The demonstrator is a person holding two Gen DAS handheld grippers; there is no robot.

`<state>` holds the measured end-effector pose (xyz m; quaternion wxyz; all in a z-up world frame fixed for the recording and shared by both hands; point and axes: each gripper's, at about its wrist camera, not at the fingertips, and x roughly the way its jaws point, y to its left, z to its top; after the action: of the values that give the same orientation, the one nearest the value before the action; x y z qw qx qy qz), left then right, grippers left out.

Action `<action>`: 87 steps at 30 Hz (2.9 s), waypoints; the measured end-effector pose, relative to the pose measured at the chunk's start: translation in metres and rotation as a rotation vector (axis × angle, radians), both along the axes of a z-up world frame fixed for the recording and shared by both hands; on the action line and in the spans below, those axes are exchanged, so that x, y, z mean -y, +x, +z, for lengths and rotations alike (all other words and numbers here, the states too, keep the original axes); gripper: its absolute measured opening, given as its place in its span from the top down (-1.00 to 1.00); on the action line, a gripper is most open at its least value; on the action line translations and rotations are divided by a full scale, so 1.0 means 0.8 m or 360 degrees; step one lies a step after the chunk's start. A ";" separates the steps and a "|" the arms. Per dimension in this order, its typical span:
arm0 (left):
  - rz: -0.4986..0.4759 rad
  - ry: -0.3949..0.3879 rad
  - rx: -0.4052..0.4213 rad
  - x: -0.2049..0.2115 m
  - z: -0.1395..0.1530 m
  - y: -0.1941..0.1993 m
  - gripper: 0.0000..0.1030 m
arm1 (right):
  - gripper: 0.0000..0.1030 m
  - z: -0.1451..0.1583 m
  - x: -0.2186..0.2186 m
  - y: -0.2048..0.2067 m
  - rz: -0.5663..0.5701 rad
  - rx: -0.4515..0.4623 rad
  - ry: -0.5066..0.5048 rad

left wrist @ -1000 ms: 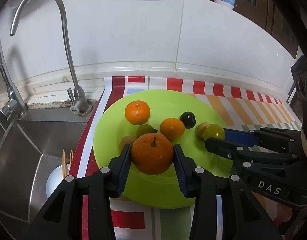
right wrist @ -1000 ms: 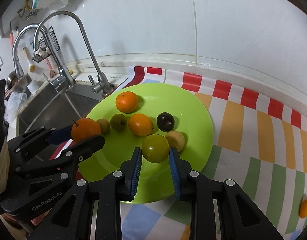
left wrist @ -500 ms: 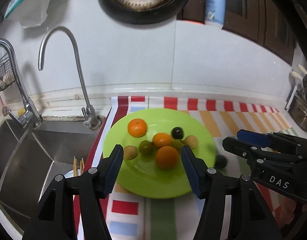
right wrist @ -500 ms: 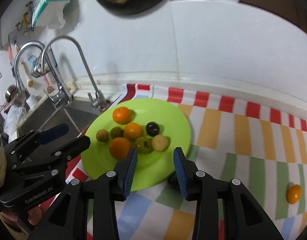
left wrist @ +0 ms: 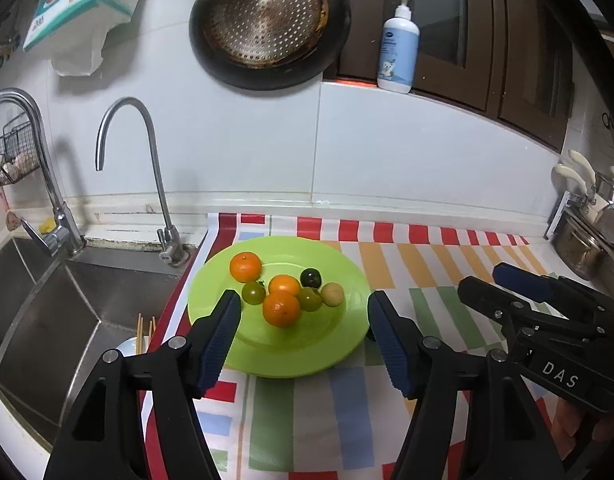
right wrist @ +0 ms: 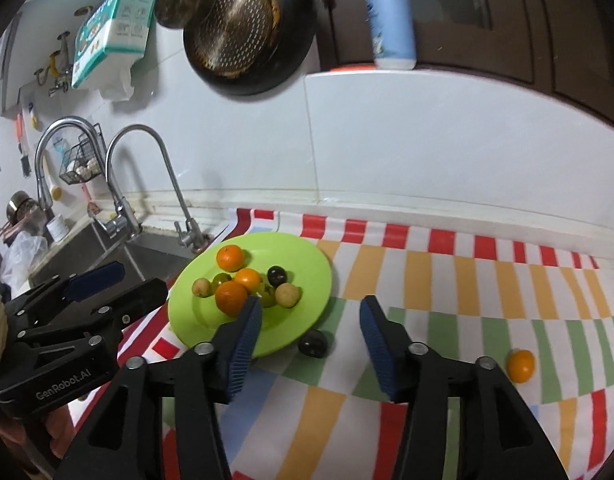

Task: Organize fruits
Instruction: 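Open both tools and lift them away from the plate, then grasp a dark plum with the left tool while the right tool grasps a mandarin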

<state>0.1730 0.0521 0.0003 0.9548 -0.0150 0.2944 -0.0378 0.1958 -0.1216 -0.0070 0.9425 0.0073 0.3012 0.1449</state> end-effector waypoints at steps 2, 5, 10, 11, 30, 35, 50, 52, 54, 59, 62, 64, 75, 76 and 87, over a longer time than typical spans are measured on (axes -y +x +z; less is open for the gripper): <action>-0.0007 0.0024 0.0019 0.007 0.002 -0.007 -0.30 | -0.03 0.002 0.008 -0.008 -0.0034 0.0008 -0.0002; -0.0016 0.0041 0.0048 0.018 0.004 -0.017 -0.34 | -0.03 0.004 0.022 -0.017 -0.0079 0.0016 -0.0001; -0.0014 0.0060 0.0078 0.033 0.003 -0.028 -0.41 | -0.03 0.004 0.047 -0.030 -0.0166 0.0038 -0.0013; -0.0018 0.0058 0.0074 0.037 0.002 -0.028 -0.41 | -0.03 0.003 0.051 -0.031 -0.0179 0.0036 -0.0013; -0.0086 0.0013 -0.0004 0.107 -0.022 -0.027 -0.40 | -0.03 -0.017 0.140 -0.054 -0.0503 0.0007 -0.0036; -0.0071 -0.0048 -0.0072 0.116 -0.037 -0.017 -0.39 | -0.03 -0.029 0.158 -0.045 -0.0566 -0.0039 -0.0021; -0.0028 -0.0081 -0.0205 0.118 -0.082 0.025 0.00 | -0.03 -0.076 0.172 -0.008 -0.0678 -0.0206 0.0031; -0.0023 -0.0083 -0.0237 0.118 -0.089 0.032 0.01 | -0.03 -0.081 0.173 -0.003 -0.0688 -0.0225 0.0033; -0.0014 -0.0079 -0.0255 0.119 -0.095 0.037 0.03 | -0.03 -0.086 0.174 0.003 -0.0694 -0.0239 0.0029; -0.0018 -0.0061 -0.0310 0.124 -0.110 0.056 0.07 | -0.03 -0.103 0.179 0.018 -0.0700 -0.0298 0.0036; 0.0002 -0.0043 -0.0329 0.125 -0.115 0.068 0.09 | -0.03 -0.114 0.184 0.027 -0.0716 -0.0343 0.0055; 0.0023 -0.0043 -0.0340 0.125 -0.118 0.075 0.14 | -0.03 -0.120 0.186 0.032 -0.0726 -0.0361 0.0070; 0.0041 -0.0045 -0.0417 0.127 -0.131 0.094 0.20 | -0.03 -0.123 0.198 0.060 -0.0769 -0.0441 0.0144; 0.0047 -0.0037 -0.0425 0.128 -0.133 0.095 0.20 | -0.03 -0.126 0.198 0.061 -0.0770 -0.0447 0.0150; 0.0068 0.0016 -0.0448 0.139 -0.139 0.108 0.22 | 0.03 -0.144 0.209 0.066 -0.0809 -0.0463 0.0184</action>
<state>0.2597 -0.0589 -0.1110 0.9047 -0.0217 0.4253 -0.0134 0.2486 -0.2891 -0.1222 0.8935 0.1568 0.4128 -0.0813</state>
